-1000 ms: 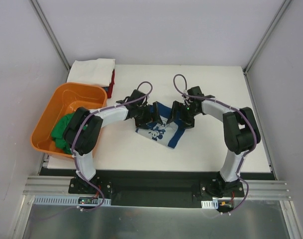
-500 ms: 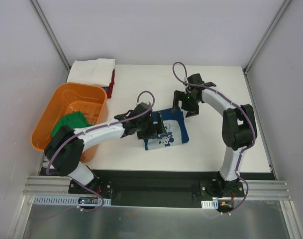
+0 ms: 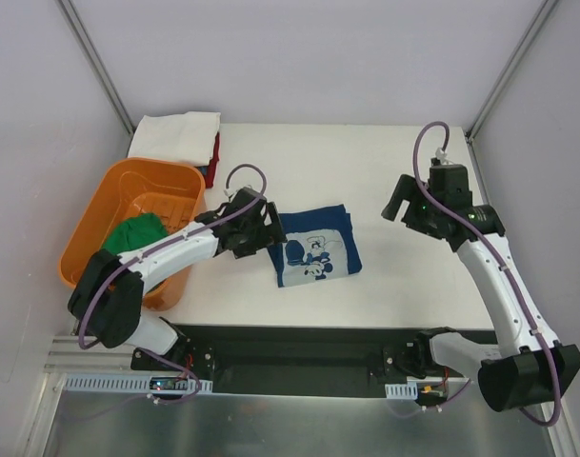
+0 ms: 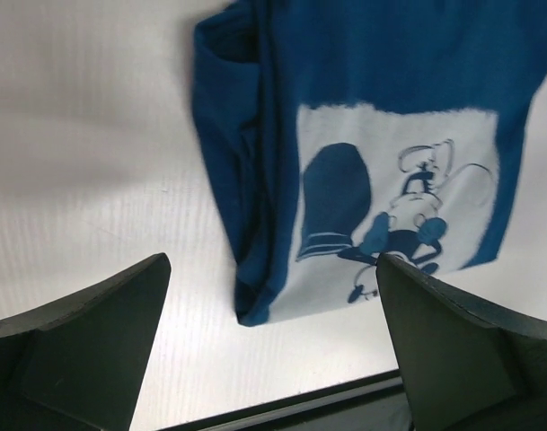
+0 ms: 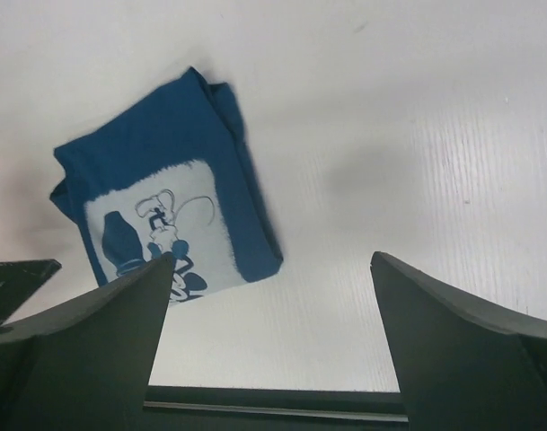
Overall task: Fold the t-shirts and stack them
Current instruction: Put the neatly folded tshirt into the corner of the board with the left arm
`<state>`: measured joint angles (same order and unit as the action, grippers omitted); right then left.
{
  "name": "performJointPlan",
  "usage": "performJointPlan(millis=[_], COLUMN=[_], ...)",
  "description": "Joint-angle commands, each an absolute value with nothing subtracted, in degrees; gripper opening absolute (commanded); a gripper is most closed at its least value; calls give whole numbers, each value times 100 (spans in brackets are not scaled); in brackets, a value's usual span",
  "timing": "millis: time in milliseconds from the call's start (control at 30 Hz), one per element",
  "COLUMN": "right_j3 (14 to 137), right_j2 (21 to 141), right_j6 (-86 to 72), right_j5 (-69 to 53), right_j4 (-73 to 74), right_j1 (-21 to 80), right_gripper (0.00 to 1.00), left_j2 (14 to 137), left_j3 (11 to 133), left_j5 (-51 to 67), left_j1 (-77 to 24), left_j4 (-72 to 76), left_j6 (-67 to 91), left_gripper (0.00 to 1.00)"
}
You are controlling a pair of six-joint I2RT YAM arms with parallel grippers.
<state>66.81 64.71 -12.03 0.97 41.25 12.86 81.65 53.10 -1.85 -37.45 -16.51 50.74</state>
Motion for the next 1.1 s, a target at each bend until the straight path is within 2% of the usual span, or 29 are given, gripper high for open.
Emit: performJointPlan(millis=[0,267,400,467,500,567,600,667,700,800,833,867,1067], right_j3=[6206,5898,5862,5827,5775,5731,5704,5704,5704,5695,5678,5660,5511], right_j2=[6154,5739,5862,5906,5915,5941,5950,5994,6029,6082,6099,6100,5951], right_j6=[-1415,-1038,-721,-555,-484,-344,-299,-281,-273,-264,-264,-264,-272], right_j5=[237,325,54,53,-165,-211,-237,-272,-299,-316,-308,-282,-158], right_j4=[4456,4579,4597,4553,4509,4386,4360,4298,4272,4175,4149,4140,4096], right_j1=[1204,1195,1187,1178,1178,1169,1160,1152,1143,1125,1090,1081,1046], right_gripper=[96,96,96,96,96,96,96,96,96,96,96,96,96], left_j2=[8595,9667,10115,10370,10449,10634,10687,10854,10959,11083,11161,11180,10829], left_j3=[5519,5950,6240,6415,6468,6539,6548,6609,6644,6829,6934,6978,7321], left_j5=[-272,-62,202,386,578,729,782,808,843,879,888,870,-129], left_j1=[-3657,-3533,-3498,-3498,-3498,-3516,-3524,-3551,-3568,-3638,-3647,-3647,-3595], left_j4=[-1784,-1749,-1731,-1696,-1688,-1644,-1583,-1556,-1538,-1529,-1529,-1529,-1844], left_j6=[4834,4702,4527,4412,4377,4342,4342,4342,4324,4202,4079,3982,2701], left_gripper=[99,99,90,84,73,64,55,47,38,25,10,0,0])
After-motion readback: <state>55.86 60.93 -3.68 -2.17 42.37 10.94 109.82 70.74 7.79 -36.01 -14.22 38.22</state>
